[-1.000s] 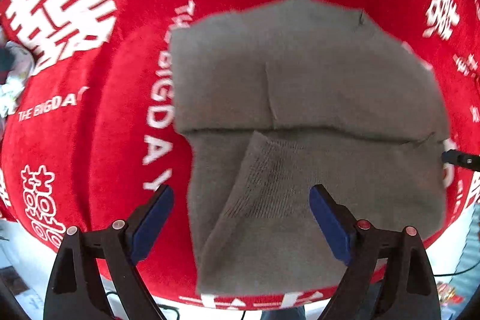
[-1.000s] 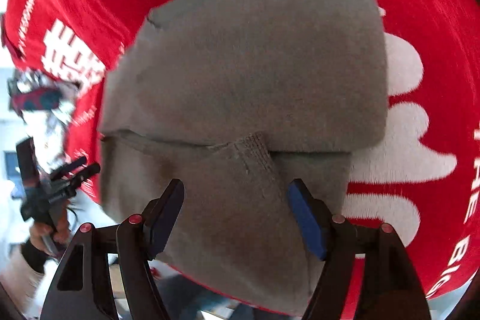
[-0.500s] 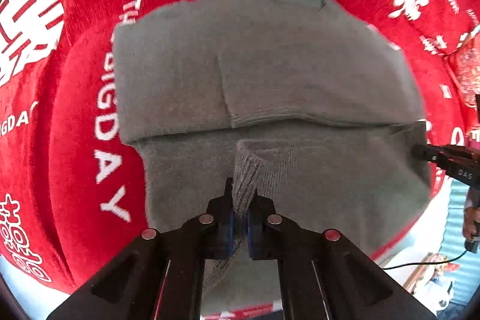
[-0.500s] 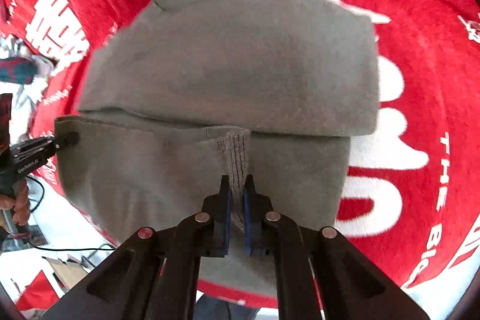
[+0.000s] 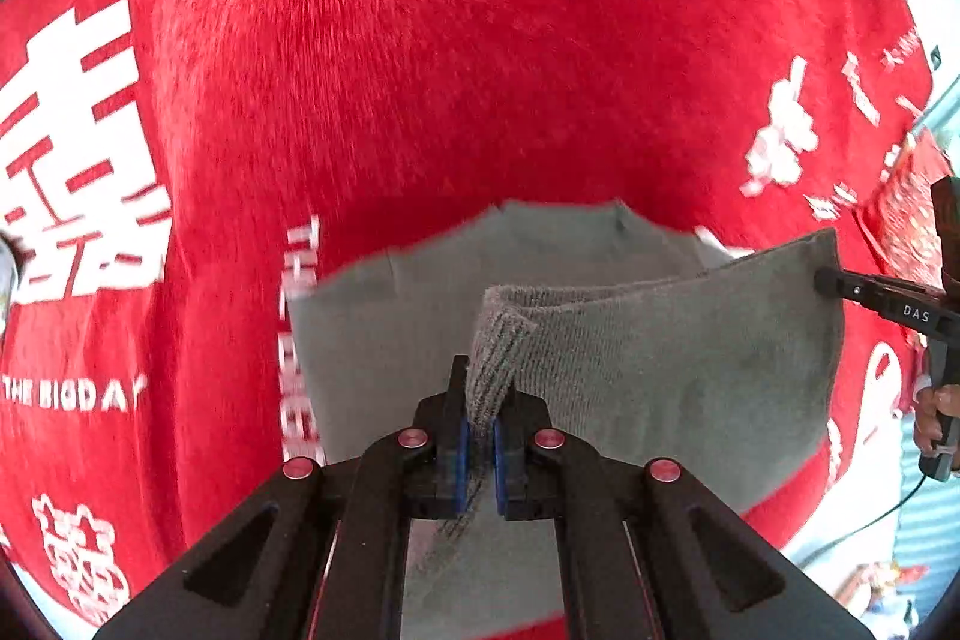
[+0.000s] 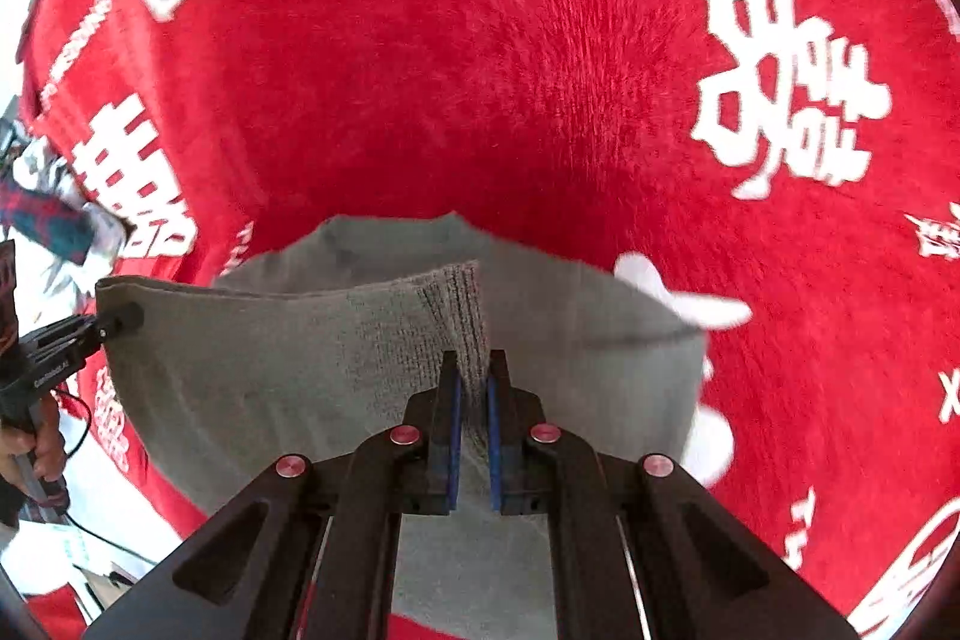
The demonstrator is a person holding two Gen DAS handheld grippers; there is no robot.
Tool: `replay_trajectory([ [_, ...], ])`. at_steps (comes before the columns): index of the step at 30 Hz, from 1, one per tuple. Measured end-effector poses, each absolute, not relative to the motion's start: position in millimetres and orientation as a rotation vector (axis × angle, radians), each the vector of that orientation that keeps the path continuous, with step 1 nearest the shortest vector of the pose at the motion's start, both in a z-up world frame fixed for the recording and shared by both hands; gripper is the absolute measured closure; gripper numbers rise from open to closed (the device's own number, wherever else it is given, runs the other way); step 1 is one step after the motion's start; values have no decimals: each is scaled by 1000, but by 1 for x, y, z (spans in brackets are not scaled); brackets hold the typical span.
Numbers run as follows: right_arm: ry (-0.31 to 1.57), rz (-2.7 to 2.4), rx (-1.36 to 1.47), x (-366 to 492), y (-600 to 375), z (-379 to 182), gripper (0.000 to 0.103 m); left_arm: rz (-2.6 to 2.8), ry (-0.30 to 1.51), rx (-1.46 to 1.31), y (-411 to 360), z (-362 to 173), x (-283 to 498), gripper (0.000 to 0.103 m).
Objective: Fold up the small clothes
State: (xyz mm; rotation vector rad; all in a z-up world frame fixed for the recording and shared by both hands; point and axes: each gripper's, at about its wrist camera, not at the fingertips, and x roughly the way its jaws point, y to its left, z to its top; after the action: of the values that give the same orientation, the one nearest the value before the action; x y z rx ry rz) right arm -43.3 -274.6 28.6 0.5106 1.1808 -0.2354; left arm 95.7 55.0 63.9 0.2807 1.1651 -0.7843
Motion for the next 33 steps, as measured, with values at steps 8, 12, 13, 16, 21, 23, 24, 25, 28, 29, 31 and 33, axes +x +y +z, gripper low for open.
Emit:
replay_trajectory([
  [8,1299,-285,635,-10,-301,-77,95,-619,1257,356,6,-49,152,96],
  [12,1275,-314,685,-15,-306,-85,95,-586,1253,386,3,-74,153,96],
  [13,1273,-325,682,-16,-306,-84,95,-580,1240,391,2,-74,153,95],
  [16,1283,-375,654,-15,-305,-81,95,-518,1211,434,1,-74,160,56],
  [21,1270,-448,674,-24,-307,-65,89,-379,1212,393,26,-59,185,41],
  [23,1248,-436,724,-37,-305,-56,89,-385,1225,365,38,-49,187,41],
  [24,1239,-426,744,-47,-301,-50,89,-397,1231,359,43,-44,184,41],
  [25,1234,-417,750,-53,-297,-46,89,-408,1238,356,48,-41,180,41],
  [28,1259,-369,722,-78,-274,-39,89,-452,1280,351,64,-37,158,41],
  [29,1293,-362,697,-85,-264,-43,89,-458,1293,360,63,-39,149,41],
  [31,1374,-389,654,-103,-251,-53,90,-455,1316,400,71,-48,126,41],
  [33,1365,-414,729,-128,-248,-53,90,-411,1354,457,82,-65,110,41],
])
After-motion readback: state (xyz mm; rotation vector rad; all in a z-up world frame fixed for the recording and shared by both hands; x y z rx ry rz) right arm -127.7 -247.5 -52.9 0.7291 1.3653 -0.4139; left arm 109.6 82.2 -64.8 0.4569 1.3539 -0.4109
